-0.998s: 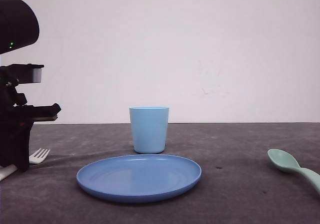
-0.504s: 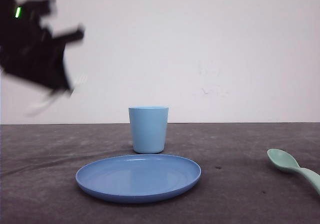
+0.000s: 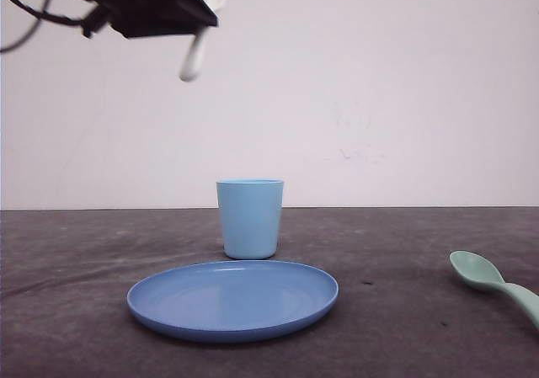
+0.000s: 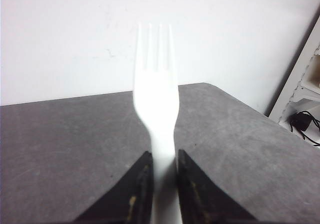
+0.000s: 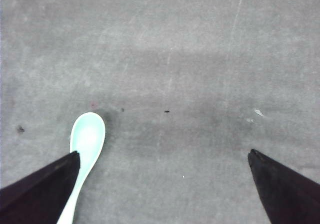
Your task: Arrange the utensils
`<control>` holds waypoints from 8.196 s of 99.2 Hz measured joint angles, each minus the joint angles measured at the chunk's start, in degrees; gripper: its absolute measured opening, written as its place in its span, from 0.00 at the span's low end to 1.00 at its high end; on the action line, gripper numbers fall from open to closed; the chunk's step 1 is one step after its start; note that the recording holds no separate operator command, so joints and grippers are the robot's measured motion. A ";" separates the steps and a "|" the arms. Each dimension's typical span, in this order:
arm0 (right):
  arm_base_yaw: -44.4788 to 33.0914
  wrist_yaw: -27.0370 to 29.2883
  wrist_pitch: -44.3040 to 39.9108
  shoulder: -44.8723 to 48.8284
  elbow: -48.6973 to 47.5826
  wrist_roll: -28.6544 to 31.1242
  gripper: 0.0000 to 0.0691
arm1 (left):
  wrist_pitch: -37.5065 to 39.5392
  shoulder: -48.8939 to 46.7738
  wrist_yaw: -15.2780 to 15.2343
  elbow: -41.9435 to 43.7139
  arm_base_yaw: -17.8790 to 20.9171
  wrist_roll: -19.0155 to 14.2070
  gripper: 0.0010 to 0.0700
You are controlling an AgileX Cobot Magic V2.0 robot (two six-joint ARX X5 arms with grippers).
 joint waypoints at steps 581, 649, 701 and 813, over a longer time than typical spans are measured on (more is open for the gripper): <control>31.61 -2.71 83.47 56.89 11.41 -1.90 0.03 | -67.95 -37.05 -9.40 0.02 17.44 7.91 0.22; 31.63 -3.48 79.58 49.35 11.41 -1.90 0.64 | -68.00 -37.05 -9.40 0.02 17.44 7.91 0.22; 25.29 -6.25 36.81 25.81 11.45 -1.88 0.65 | -68.02 -37.07 -9.40 0.02 17.44 7.93 0.22; 28.52 -9.46 49.59 46.38 11.02 -0.26 0.99 | -67.23 -37.05 -9.40 0.02 17.55 7.93 0.22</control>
